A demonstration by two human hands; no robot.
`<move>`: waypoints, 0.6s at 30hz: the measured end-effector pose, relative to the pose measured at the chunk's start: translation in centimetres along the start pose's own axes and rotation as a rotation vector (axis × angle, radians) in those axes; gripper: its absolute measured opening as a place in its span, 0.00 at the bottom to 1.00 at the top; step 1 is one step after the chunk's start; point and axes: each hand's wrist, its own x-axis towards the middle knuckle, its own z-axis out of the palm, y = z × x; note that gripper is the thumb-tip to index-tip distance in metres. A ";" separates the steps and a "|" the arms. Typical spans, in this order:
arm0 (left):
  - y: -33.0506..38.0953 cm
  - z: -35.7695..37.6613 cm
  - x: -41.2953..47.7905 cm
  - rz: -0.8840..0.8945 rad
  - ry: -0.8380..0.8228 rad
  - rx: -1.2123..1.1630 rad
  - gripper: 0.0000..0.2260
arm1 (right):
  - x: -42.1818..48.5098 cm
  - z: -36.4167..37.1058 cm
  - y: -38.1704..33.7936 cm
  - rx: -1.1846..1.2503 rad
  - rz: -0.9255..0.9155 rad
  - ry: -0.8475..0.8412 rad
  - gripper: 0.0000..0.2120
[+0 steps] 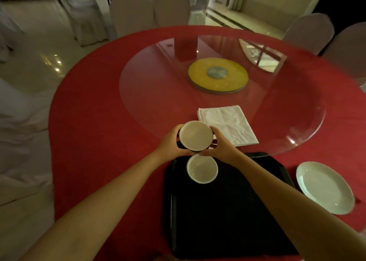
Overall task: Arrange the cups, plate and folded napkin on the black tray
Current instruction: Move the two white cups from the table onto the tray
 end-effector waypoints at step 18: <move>0.5 11.1 -12.3 -0.071 -0.031 0.008 0.39 | -14.9 0.0 6.6 -0.025 0.100 -0.078 0.45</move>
